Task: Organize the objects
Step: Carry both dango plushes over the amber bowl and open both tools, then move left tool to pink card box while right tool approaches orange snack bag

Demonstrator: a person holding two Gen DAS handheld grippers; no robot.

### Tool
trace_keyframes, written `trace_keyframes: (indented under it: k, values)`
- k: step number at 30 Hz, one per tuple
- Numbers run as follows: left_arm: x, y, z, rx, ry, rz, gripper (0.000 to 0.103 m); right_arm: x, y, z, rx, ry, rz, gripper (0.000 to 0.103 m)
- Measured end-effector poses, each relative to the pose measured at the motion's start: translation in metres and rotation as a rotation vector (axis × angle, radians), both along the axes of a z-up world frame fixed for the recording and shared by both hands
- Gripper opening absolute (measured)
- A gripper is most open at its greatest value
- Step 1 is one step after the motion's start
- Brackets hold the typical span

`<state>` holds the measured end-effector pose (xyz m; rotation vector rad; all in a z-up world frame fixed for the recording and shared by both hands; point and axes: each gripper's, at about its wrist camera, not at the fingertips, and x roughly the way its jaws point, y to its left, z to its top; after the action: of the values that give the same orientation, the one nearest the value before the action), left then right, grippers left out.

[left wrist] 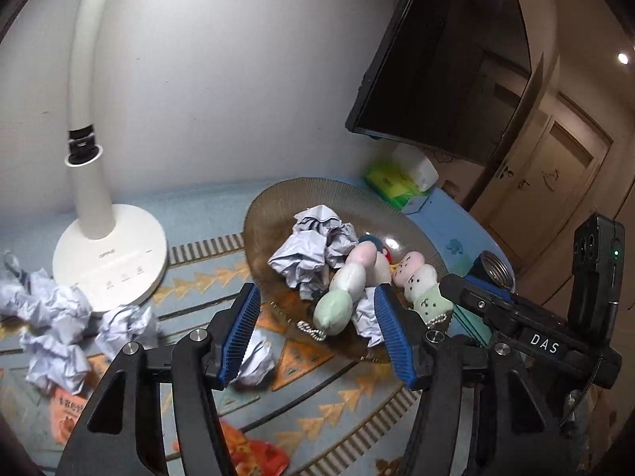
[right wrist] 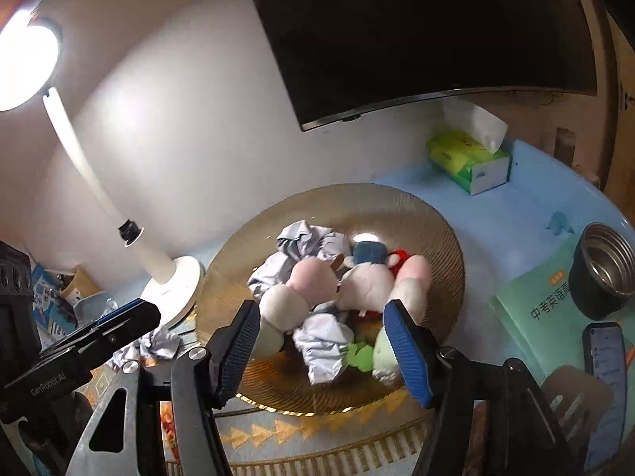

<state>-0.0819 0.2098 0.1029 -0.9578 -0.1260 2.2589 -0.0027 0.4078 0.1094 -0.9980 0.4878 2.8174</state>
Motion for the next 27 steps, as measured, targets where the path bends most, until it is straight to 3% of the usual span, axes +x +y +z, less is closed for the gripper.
trace_keyframes:
  k: [6,8,11,15,21,23,26,27]
  values:
    - [0.040,-0.081,0.011,0.007,0.032,0.131,0.059,0.023,-0.062,0.013,0.004,0.090,0.146,0.064]
    - [0.051,-0.113,0.015,0.010,0.055,0.200,0.075,0.028,-0.077,0.012,-0.064,0.120,0.230,0.064]
    - [0.067,-0.160,0.012,-0.003,0.089,0.324,0.081,0.029,-0.107,-0.005,-0.042,0.096,0.281,0.064]
    - [0.066,-0.203,-0.023,-0.073,0.028,0.460,0.081,0.019,-0.138,-0.046,-0.023,0.025,0.318,0.064]
    - [0.057,-0.223,-0.082,-0.090,-0.101,0.508,0.081,0.013,-0.154,-0.081,0.046,-0.019,0.327,0.064]
    - [0.055,-0.219,-0.093,-0.103,-0.104,0.503,0.081,0.011,-0.155,-0.090,0.055,-0.027,0.326,0.064]
    - [0.054,-0.207,-0.103,-0.210,-0.087,0.521,0.081,0.002,-0.153,-0.100,0.043,-0.087,0.311,0.066]
    - [0.056,-0.205,-0.101,-0.194,-0.068,0.504,0.081,0.002,-0.152,-0.100,0.035,-0.083,0.312,0.066]
